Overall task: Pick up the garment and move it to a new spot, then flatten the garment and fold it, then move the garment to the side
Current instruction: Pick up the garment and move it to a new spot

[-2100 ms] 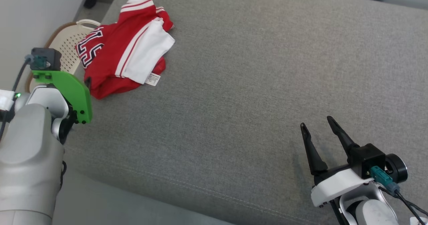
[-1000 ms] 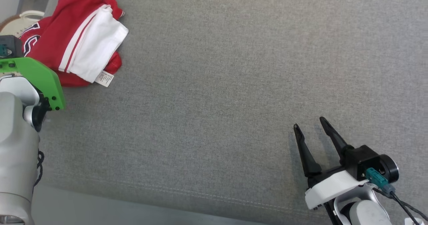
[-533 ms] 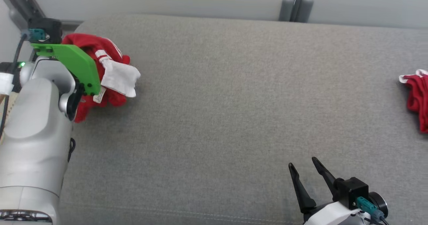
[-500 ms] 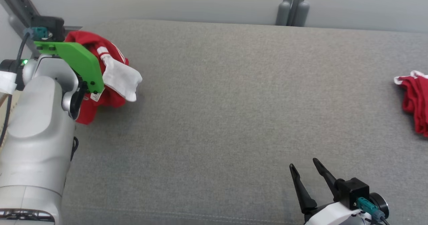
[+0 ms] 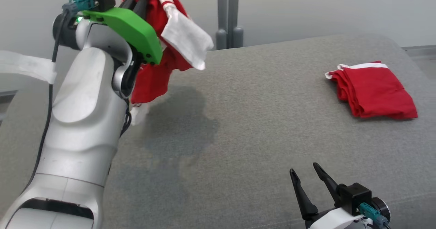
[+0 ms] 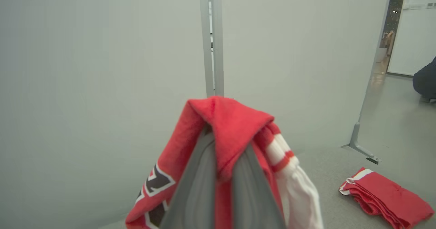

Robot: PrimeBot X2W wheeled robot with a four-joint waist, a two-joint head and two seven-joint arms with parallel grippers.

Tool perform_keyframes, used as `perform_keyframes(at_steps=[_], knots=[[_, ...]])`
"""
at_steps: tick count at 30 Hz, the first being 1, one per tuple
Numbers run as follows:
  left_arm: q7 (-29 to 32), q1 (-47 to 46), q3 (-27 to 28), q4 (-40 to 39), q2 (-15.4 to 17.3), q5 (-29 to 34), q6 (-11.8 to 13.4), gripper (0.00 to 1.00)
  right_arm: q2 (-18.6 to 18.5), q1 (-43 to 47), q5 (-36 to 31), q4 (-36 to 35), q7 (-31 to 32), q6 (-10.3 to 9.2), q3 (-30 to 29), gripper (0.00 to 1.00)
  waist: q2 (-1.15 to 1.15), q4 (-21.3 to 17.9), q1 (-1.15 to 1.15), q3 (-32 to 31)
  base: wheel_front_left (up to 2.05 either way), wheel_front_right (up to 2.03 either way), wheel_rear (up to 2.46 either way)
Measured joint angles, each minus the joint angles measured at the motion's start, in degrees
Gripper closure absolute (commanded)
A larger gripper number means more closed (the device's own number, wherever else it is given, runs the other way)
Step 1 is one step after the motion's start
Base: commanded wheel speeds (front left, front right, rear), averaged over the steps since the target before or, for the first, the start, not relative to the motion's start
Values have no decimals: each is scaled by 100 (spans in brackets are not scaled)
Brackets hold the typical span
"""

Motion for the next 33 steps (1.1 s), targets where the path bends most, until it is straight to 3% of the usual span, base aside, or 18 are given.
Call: perform_keyframes(at_steps=[7,12,18,23,24,25,26,33], knots=[[-145,-36,-448,-688,-248,-675,-11,100,-1,-77,12,45,-76,0,-66,0,0,-587,0,-17,0,0,0],[-154,226,-822,-842,-279,-1116,-11,100,-2,-118,77,71,-136,0,-99,0,0,-787,0,115,0,0,0],[-34,1123,-1095,-288,-254,-1226,171,100,-2,-166,166,152,-212,0,-93,0,0,-740,0,339,0,0,0],[-120,1740,-1126,383,93,-1144,399,100,-1,-242,210,219,-263,0,-57,0,0,-596,0,415,0,0,0],[-155,1813,-1122,493,134,-1132,455,74,-2,-259,215,230,-276,0,-47,0,0,-570,0,422,0,0,0],[-171,1874,-1095,611,169,-1135,504,16,-2,-272,223,244,-277,0,-45,0,0,-544,0,425,0,0,0],[-193,1927,-1087,701,193,-1136,543,0,-1,-279,229,256,-278,0,-45,0,0,-519,0,425,0,0,0],[-368,2113,-915,1089,348,-1245,726,0,-1,-281,232,321,-312,0,-71,0,0,-360,0,342,0,0,0]])
